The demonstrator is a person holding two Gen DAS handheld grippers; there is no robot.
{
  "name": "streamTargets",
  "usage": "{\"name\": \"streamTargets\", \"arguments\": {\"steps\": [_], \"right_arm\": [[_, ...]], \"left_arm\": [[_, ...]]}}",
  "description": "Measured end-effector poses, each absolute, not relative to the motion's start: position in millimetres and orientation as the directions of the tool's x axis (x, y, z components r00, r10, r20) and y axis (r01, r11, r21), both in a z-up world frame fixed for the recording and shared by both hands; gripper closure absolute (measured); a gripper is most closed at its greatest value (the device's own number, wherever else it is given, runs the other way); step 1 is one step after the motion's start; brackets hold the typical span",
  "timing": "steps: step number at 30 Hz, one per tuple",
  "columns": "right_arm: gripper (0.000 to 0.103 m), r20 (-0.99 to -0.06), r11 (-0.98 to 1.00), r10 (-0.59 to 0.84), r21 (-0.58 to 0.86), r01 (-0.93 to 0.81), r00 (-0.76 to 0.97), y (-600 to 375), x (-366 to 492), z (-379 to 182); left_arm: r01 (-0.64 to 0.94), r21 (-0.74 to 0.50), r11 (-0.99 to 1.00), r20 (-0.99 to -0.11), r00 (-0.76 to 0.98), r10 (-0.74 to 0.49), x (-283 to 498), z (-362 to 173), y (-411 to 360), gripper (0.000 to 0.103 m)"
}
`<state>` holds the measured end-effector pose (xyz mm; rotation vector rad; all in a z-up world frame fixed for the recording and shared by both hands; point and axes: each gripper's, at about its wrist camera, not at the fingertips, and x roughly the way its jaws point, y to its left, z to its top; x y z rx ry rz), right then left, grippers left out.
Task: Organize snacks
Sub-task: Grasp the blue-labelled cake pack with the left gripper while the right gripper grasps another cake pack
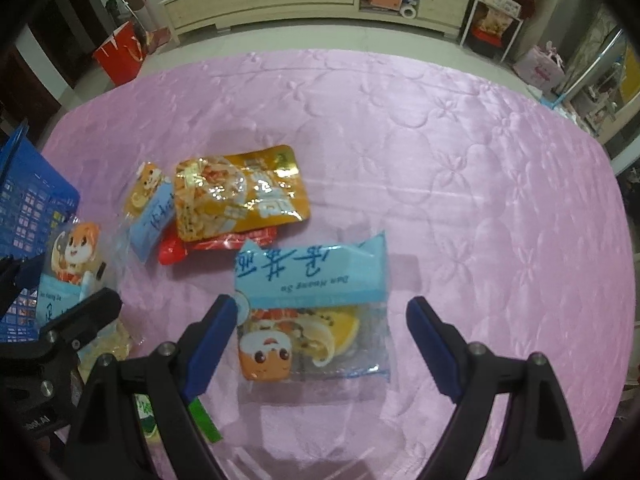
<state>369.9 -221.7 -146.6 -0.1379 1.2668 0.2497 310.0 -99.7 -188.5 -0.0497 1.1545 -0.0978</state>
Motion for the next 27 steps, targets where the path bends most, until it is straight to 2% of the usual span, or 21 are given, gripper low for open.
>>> {"name": "streamTargets", "arguments": {"steps": [14, 16, 17, 20, 27], "right_arm": [[0.014, -0.964, 0.953, 0.099, 0.02, -0.304, 0.248, -208, 372, -164], [0.017, -0.965, 0.952, 0.099, 0.021, -0.305, 0.242, -204, 370, -170], [0.024, -0.964, 0.955, 0.094, 0.017, -0.296, 0.248, -204, 370, -171], [0.031, -0.955, 0.952, 0.131, 0.046, -0.302, 0.266, -202, 367, -163], [0.032, -0.914, 0.941, 0.218, 0.104, -0.323, 0.342, -211, 330, -121]], "left_arm": [[0.064, -0.051, 0.997, -0.918, 0.391, -0.072, 315, -196, -105, 0.031], [0.061, -0.046, 0.997, -0.916, 0.395, -0.067, 315, -196, -104, 0.031], [0.06, -0.045, 0.997, -0.916, 0.396, -0.066, 314, -196, -104, 0.031], [0.067, -0.031, 0.997, -0.916, 0.396, -0.055, 312, -195, -107, 0.031], [0.068, -0.028, 0.997, -0.905, 0.422, -0.054, 298, -181, -112, 0.031]]}}
